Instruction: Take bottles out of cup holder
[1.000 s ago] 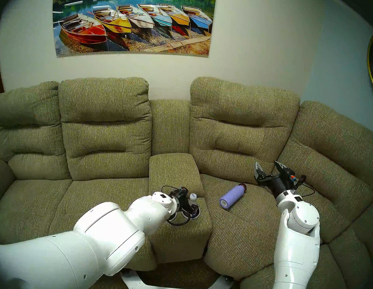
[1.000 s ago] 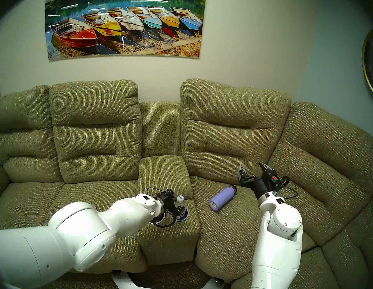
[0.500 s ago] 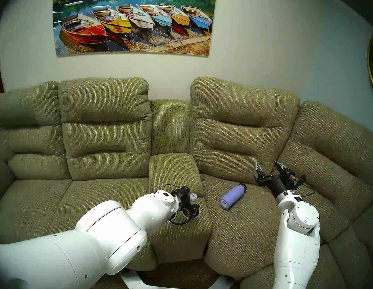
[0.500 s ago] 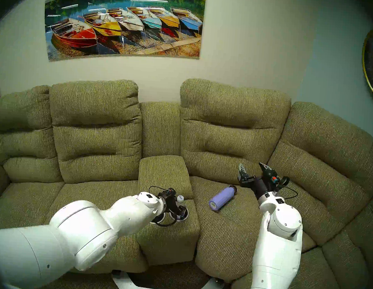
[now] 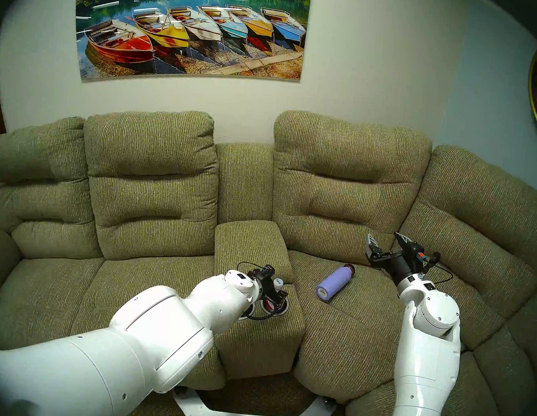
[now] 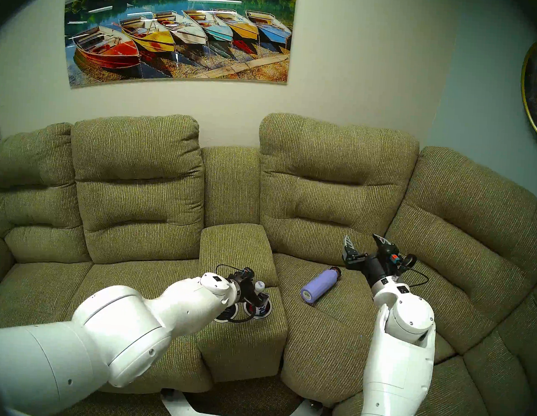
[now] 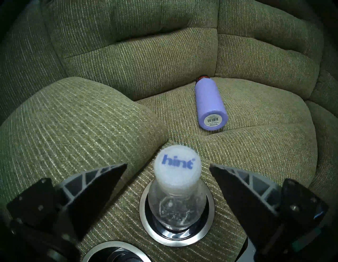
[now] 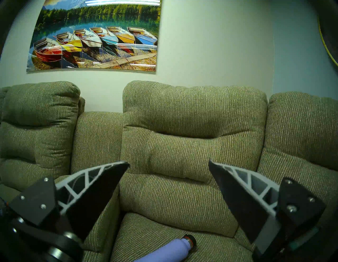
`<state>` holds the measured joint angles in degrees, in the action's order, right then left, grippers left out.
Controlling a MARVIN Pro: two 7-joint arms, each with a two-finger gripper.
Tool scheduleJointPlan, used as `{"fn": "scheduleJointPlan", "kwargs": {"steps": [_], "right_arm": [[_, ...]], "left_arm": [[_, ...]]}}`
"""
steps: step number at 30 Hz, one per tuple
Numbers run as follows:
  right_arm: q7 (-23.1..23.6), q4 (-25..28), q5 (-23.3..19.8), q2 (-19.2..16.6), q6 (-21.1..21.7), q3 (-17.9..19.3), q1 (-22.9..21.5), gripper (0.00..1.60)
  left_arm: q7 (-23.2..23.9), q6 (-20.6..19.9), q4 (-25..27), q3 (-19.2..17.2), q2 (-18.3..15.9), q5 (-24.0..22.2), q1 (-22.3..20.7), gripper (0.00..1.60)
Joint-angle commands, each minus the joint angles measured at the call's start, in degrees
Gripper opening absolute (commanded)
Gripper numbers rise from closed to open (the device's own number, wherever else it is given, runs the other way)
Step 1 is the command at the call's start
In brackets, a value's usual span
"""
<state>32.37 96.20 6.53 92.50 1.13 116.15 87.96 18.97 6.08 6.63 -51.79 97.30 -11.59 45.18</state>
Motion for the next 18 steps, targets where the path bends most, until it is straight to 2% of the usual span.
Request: {"fn": "scheduleJointPlan", "kwargs": {"steps": [1,2,8,9,18], "right_arm": [[0.0,1.0,-0.1,-0.1,-0.3,-0.1,-0.7,1.6],[0.0,1.0,-0.1,-0.1,-0.3,-0.1,-0.7,1.6],[0.0,1.0,-0.2,-0.1,-0.3,-0.1,-0.7,1.6],[0.0,1.0,-0.2,-0.1,-0.3,-0.1,-0.7,1.6],[0.0,1.0,-0.2,-0.2,-0.3,-0.1,-0.7,1.6]], "left_arm": [[-0.1,0.2,0.9,0.0,1.0,0.0,-1.0,1.42],[-0.2,0.2,0.9,0.0,1.0,0.0,-1.0,1.29],[-0.5,0.2,0.9,0.1,1.2,0.1,-1.0,1.12],[-0.5,0.3,0.9,0.1,1.2,0.1,-1.0,0.94],[-0.8,0.3,0.8,0.2,1.2,0.3,-1.0,0.9]]}}
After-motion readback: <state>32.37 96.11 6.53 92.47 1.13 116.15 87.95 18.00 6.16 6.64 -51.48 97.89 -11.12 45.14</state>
